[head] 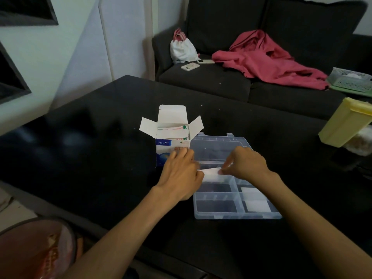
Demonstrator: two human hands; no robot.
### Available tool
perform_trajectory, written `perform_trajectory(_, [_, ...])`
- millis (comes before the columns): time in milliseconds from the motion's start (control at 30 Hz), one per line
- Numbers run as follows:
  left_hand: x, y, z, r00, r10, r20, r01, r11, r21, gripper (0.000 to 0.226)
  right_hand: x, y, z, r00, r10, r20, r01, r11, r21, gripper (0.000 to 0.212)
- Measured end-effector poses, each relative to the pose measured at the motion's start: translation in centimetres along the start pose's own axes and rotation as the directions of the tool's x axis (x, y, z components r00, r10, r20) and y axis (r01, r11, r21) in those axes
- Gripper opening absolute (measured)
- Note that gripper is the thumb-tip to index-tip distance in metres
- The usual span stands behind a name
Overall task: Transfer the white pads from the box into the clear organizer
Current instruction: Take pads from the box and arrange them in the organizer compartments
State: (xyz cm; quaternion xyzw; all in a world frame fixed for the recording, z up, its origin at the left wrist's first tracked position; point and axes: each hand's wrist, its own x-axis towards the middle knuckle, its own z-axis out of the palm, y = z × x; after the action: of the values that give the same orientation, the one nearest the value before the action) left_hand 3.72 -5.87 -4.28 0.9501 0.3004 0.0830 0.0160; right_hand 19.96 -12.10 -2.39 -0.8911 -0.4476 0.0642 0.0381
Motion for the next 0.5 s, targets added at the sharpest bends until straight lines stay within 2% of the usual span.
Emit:
perform_trajectory(167, [0.0,-0.3,0.1,1.000,-0.014,-0.005,0.013,0.998,-0.069,0.038,0.1,0.5,0.3,1.000,-0.012,0.009,0.011,0.999,0.042,0.027])
perform_trajectory(333, [0.2,0.0,0.0,0.996,-0.082,-0.035,0.077,0.990,-0.119,0.036,0.7,0.0,0.6,0.993,-0.007,0.120,-0.006,0.994,0.109,0.032])
perform_trajectory(500, [0.3,0.2,0.4,0.989,-0.143,-0.043,0.138,0.986,-0.089,0.032,1.3,-0.1,0.0,0.982,-0.011,0.190,-0.018,0.989,0.150,0.033])
